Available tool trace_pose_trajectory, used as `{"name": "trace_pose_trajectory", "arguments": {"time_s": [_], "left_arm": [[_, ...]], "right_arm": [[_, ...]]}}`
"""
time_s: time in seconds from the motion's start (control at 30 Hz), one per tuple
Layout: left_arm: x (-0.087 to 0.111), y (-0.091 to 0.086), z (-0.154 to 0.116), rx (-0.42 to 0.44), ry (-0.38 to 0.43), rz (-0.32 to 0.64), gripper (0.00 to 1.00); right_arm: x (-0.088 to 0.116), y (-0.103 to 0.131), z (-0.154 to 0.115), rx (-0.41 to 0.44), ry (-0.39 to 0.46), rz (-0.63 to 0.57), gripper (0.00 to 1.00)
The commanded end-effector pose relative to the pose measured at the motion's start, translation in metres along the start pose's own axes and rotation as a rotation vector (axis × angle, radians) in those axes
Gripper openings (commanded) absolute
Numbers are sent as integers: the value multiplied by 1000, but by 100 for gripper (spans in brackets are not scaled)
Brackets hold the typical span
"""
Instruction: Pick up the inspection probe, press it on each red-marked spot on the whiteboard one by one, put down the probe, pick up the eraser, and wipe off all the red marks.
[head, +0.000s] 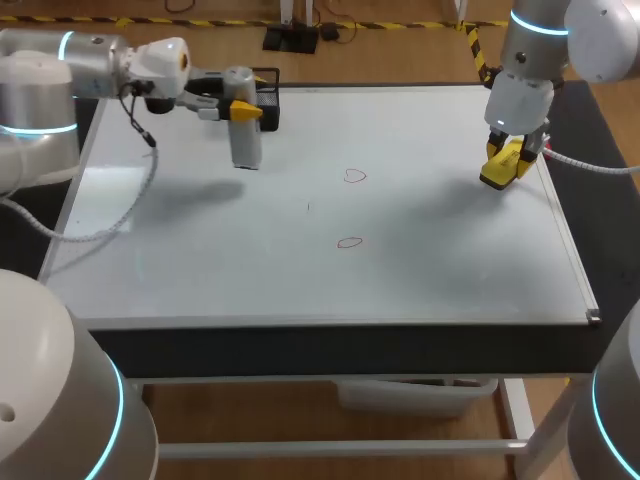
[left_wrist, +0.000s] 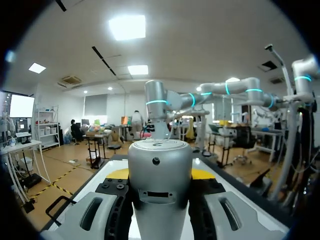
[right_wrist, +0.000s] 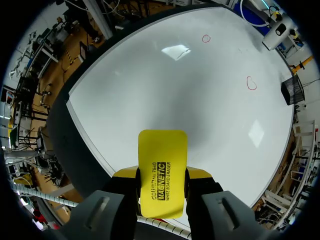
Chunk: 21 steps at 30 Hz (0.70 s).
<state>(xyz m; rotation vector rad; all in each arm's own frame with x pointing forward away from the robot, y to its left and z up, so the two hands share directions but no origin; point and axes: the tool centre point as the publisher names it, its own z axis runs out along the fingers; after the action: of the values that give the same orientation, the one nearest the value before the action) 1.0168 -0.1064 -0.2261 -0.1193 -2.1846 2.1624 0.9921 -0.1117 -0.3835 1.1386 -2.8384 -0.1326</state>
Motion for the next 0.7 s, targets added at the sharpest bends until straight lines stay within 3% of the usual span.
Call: {"name": "trace_pose_trajectory", "arguments": {"time_s": [0.03,0.3,0.7], "left_arm": [[-7,1,31,4,11,1,0],[-14,3,79,17,46,5,0],[-15,9,125,26,83,4,0]], "right_arm": [[0,0,-1,2,3,-1,0],[0,0,-1,2,3,-1,0],[0,0,-1,2,3,-1,0]]}}
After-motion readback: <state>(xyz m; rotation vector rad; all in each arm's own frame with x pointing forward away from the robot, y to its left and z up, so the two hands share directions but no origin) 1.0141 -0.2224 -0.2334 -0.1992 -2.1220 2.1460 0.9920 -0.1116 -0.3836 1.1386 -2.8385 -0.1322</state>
